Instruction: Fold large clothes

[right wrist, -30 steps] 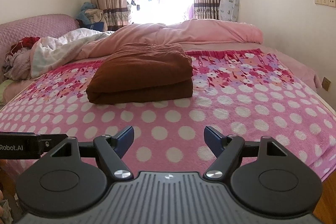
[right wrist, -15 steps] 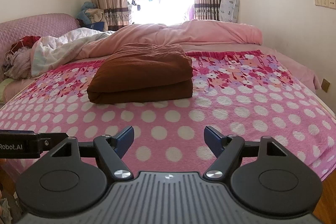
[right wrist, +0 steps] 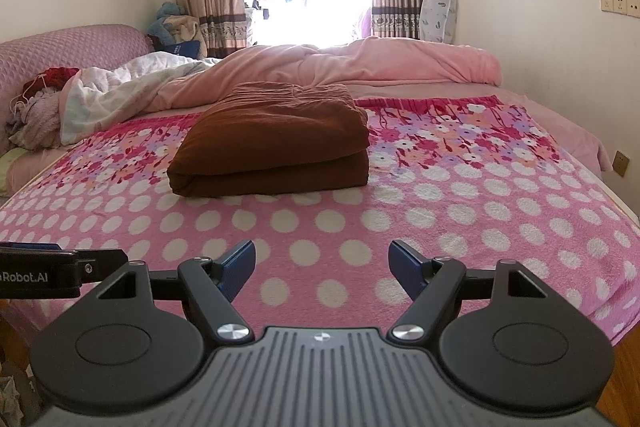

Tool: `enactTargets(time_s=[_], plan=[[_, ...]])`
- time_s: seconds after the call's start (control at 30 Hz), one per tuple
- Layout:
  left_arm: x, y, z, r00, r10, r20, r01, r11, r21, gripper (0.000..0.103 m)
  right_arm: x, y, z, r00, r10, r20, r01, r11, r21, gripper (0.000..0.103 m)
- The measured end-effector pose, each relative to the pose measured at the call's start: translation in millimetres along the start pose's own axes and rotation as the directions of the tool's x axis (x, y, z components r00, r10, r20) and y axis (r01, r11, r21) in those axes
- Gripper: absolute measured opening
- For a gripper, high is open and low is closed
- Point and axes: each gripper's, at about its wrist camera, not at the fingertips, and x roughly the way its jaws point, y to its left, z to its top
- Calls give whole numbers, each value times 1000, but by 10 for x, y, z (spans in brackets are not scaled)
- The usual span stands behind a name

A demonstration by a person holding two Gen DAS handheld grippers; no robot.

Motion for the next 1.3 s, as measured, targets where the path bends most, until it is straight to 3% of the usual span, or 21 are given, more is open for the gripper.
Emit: enactTargets(time_s=[1.3], plan=[[-41,-76,-25,1000,12,9,-13,1000,29,95,-24,-8,-16,1000,-1,-10,1,1000,-5,89]])
